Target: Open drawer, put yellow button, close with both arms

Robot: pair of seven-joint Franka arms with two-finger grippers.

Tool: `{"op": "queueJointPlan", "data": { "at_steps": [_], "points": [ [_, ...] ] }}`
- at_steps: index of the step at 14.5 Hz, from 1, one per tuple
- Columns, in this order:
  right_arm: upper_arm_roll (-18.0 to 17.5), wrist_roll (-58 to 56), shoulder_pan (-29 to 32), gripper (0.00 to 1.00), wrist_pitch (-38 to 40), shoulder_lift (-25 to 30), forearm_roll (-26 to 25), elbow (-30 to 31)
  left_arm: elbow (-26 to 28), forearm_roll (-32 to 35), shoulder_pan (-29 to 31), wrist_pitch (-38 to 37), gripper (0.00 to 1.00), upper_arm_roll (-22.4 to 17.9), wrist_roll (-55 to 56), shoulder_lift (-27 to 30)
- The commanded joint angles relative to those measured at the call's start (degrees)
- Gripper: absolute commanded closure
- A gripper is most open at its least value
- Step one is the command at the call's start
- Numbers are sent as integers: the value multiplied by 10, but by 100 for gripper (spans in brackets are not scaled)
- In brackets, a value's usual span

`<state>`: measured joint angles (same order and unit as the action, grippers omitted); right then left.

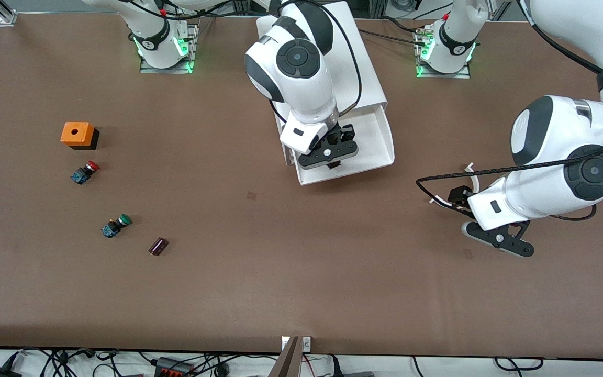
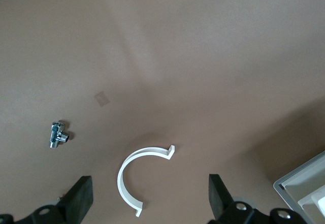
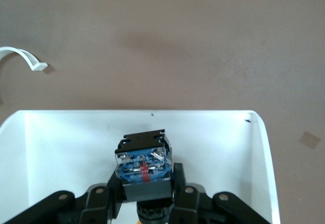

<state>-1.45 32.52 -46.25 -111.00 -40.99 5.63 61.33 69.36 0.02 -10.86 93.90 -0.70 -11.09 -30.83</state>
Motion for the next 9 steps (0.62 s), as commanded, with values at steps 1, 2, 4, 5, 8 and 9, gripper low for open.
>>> {"op": "queueJointPlan", "data": {
  "at_steps": [1, 2, 4, 5, 8, 9],
  "points": [
    [6, 15, -22, 100, 13, -20, -7, -17, -14, 10, -2, -5, 0, 1, 10, -4],
    [6, 17, -24, 100, 8, -22, -6, -17, -14, 11, -2, -5, 0, 0, 10, -4],
    [5, 27, -27, 100, 5, -33, -6, -31, -14, 10, -1, -5, 0, 1, 10, -4],
    [5, 27, -28, 100, 6, -37, -6, -38, -14, 10, -1, -5, 0, 1, 10, -4],
    [6, 27, -27, 100, 10, -39, -6, -40, -14, 10, -2, -5, 0, 1, 10, -4],
    [7, 28, -26, 100, 10, -39, -6, -40, -14, 10, -2, -5, 0, 1, 10, -4]
  ]
}}
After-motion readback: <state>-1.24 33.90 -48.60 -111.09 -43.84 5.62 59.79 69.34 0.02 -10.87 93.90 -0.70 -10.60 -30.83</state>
